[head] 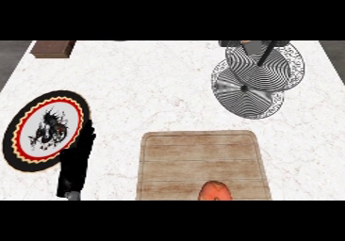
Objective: Pick the cupcake from the cutting board and place it in the tiered basket
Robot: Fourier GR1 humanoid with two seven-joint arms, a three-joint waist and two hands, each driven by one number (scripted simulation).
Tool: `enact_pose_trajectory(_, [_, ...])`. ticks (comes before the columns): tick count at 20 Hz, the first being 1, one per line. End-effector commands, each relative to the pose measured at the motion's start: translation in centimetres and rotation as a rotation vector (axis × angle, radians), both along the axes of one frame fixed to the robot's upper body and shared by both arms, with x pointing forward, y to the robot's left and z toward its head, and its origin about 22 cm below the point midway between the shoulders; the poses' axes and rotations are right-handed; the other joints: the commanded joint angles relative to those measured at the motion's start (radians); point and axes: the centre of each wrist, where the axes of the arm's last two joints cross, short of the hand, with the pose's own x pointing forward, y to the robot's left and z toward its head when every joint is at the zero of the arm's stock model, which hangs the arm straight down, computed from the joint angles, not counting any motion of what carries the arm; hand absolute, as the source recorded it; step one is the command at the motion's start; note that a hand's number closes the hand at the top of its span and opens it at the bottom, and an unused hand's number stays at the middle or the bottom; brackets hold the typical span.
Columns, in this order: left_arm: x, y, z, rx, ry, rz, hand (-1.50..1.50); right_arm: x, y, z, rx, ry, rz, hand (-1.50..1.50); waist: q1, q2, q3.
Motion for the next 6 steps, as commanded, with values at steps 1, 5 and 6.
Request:
enact_pose_trajectory(1, [-0.2,-1.7,1.3,-0.010,-0.020,-0.019,0.00,-5.7,-4.4,0.5,-0.006,-0.002,-0.009,-1.50,0.015,0.002,0.002])
enact_pose_trajectory(5, [-0.4,0.5,0.3,-0.019,-0.008,-0.020,0.00,-9.6,-6.7,-0.6,0.012,-0.009,0.038,-1.50,0.015,0.006,0.004])
enact_pose_trajectory(6, [0.0,0.1,0.6,0.001,-0.009,-0.019,0.00,-10.7,-7.2,-0.2,0.005,-0.003,0.069,-1.50,0.009,0.005,0.004])
